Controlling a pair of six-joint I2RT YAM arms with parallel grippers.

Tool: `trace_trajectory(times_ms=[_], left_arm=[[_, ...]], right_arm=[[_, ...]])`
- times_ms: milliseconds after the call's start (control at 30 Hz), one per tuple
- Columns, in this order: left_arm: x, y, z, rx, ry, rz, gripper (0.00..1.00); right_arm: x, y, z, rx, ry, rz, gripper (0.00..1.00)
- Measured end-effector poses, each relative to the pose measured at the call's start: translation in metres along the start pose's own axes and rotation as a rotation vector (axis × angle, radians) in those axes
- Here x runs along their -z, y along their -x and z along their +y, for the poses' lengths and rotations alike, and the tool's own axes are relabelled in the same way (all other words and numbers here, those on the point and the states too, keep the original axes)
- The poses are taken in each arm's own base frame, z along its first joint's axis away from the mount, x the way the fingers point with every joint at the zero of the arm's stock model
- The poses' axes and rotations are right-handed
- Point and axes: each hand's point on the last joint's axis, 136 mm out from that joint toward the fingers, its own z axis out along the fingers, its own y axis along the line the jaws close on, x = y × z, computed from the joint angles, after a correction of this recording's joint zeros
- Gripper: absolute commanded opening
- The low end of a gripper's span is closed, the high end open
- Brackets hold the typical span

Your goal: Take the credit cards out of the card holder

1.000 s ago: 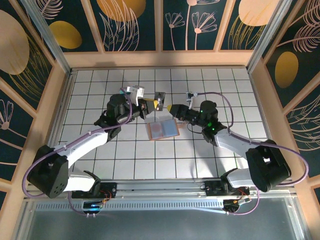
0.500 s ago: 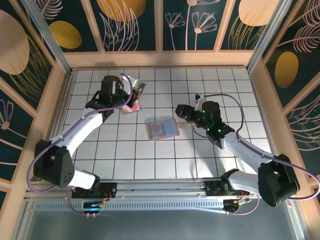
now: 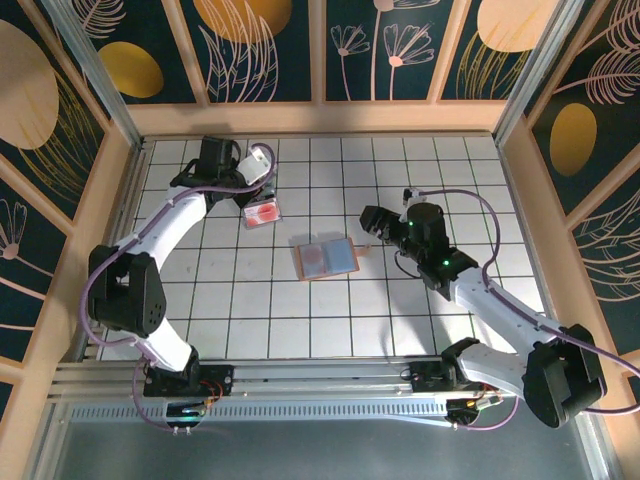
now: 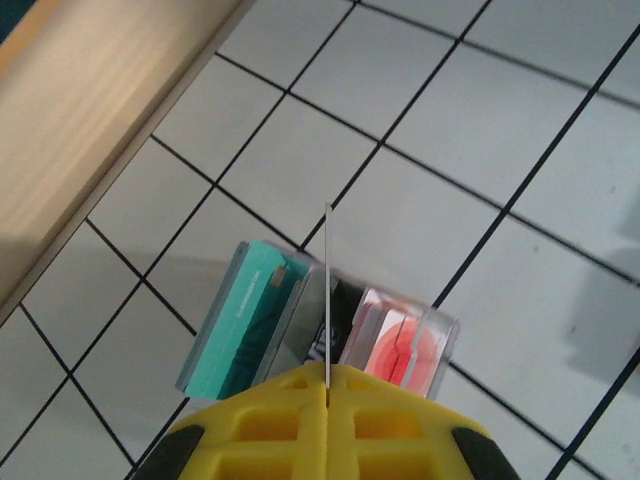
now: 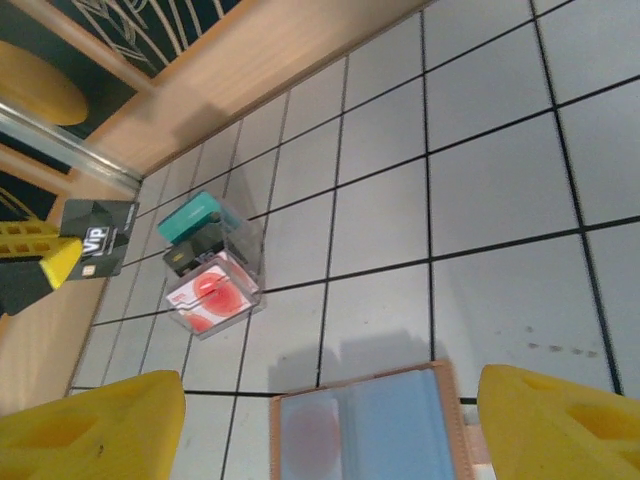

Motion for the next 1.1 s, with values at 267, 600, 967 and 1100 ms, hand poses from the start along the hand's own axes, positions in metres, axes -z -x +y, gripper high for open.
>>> trace_trajectory(times_ms=[267,600,967,1100], left_arm=[[-0.022,-0.022,0.006,-0.113,-0.05,0.082,0.0],[-0.045,-0.04,0.003,-0.172,-0.117,0.152,0.0],[-0.057,-0.049,0.013,-0.204,-0.139,0.182,0.0],[-0.063,-0.052,0.014,-0.211,-0.152,0.193,0.0]], right_arm=[[0.002,0.003,-0.017,-0.015,-0.097,-0.02,0.79],[0.004,0.003,-0.027,-0.031,-0.148,-0.027,0.8],[0.006,0.003,-0.028,-0.039,-0.155,-0.031,0.79],[0.006,0.003,-0.028,-0.05,-0.154,-0.032,0.8]])
